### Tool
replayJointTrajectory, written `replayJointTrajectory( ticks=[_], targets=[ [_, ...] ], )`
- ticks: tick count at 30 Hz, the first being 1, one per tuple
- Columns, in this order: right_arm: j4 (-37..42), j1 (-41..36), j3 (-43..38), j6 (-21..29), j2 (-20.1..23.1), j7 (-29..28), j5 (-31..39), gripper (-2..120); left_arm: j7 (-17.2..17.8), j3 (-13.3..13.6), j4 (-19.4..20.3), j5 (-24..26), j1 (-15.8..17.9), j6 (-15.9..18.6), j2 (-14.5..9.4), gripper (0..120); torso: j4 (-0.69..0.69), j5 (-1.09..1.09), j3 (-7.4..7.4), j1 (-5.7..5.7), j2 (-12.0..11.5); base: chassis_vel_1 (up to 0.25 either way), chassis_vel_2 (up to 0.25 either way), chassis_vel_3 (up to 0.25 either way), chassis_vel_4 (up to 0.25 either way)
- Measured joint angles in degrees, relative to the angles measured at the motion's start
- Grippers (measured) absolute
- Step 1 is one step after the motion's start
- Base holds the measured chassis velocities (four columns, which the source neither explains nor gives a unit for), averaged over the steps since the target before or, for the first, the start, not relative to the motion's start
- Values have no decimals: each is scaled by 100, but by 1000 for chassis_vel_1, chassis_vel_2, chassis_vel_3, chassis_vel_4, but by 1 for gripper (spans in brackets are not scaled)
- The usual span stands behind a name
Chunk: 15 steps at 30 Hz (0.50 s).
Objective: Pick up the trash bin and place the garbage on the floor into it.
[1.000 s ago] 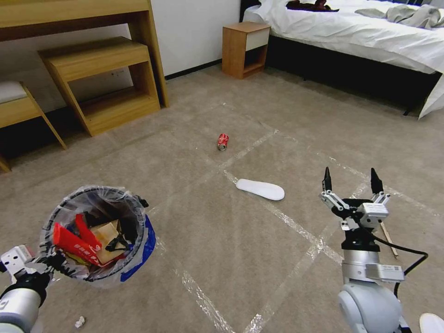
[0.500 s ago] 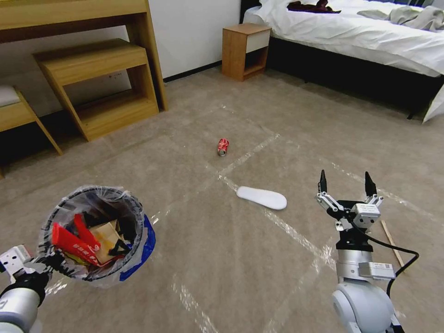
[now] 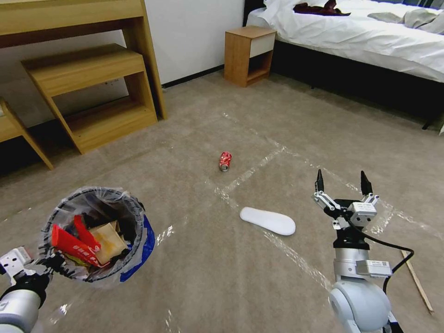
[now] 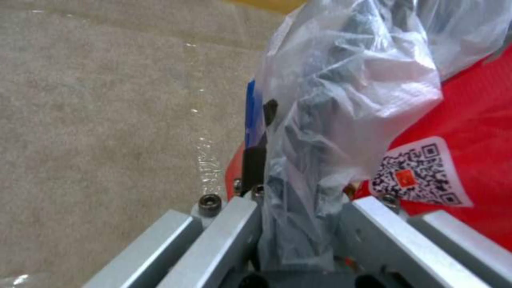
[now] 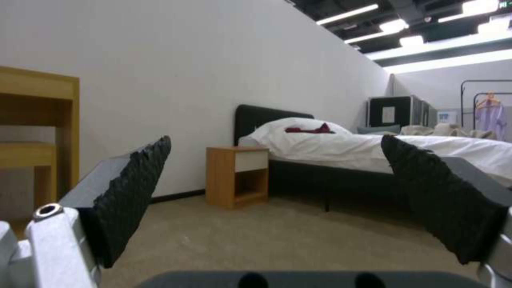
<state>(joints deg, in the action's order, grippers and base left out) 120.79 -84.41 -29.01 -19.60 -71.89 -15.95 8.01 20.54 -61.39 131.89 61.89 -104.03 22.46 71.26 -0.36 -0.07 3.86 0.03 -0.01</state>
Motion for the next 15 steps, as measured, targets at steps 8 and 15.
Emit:
replayJointTrajectory(
  ticks=[8,15],
  targets=[
    [-60,128,203,301,175,-286,710,100,-3,15,-46,-11,14,-3,-15,1,0,0,-2,0,0,-26,11,20,-16],
    [-34,161,269,654,349,-728,1526,100,-3,28,-69,-15,28,-3,-15,1,0,0,-2,0,0,0,0,0,0]
  ],
)
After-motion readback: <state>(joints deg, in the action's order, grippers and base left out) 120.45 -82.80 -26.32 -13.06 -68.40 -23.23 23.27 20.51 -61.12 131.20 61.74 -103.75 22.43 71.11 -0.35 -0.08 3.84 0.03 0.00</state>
